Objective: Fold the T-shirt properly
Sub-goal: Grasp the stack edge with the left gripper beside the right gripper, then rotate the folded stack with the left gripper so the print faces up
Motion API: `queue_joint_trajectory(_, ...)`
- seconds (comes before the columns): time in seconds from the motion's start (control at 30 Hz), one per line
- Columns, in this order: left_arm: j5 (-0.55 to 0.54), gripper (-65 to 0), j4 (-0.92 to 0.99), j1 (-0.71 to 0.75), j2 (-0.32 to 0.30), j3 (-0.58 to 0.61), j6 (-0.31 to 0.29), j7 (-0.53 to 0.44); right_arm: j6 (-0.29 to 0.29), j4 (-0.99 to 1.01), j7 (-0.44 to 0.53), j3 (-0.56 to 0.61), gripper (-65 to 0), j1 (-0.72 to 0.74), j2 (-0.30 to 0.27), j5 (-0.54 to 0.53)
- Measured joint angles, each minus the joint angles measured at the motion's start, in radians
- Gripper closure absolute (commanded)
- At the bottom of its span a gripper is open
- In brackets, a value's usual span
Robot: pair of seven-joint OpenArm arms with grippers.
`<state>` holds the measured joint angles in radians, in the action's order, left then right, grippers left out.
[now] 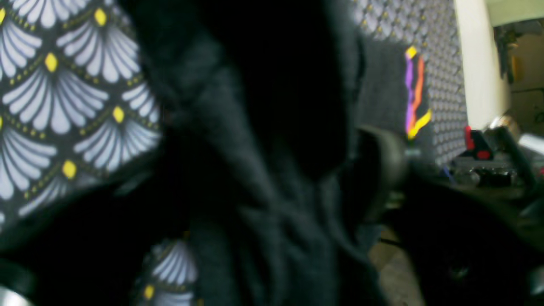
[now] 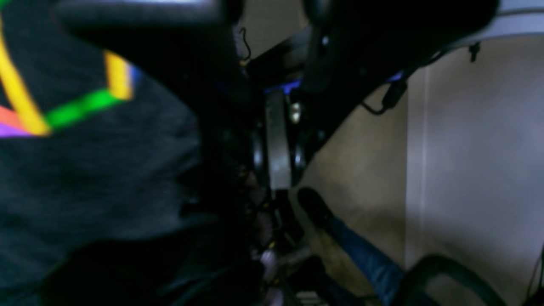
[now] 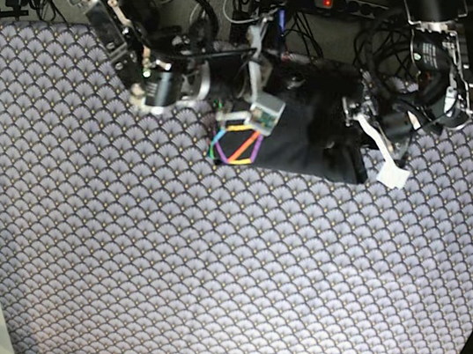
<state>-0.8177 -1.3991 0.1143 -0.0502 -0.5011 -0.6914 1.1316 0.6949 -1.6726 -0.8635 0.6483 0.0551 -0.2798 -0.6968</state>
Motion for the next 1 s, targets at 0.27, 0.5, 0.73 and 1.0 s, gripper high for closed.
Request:
queue_joint_trajectory(0.27, 0.006, -23.1, 0.003, -0.018, -0.013, 0.051, 0.008, 0.003, 0.000, -0.006, -0.085, -0.172, -0.3, 0.000, 0.000, 0.005)
queue_joint_trajectory(0.5, 0.075, -18.8, 0.003, -0.047, -0.011, 0.077, 0.006, 0.006, 0.000, -0.090, -0.140, -0.284, -0.3, 0.000, 0.002, -0.006)
queue_joint_trajectory(0.73, 0.248, -1.9, 0.003, -0.116, -0.005, 0.080, 0.002, 0.010, 0.000, -0.109, -0.174, -0.395, -0.3, -0.018, -0.013, -0.001)
queue_joint_trajectory(1.0, 0.466, -0.5, 0.003, -0.237, -0.018, 0.300, 0.006, 0.008, 0.000, -0.168, -0.161, -0.470, -0.3, -0.063, -0.063, -0.012)
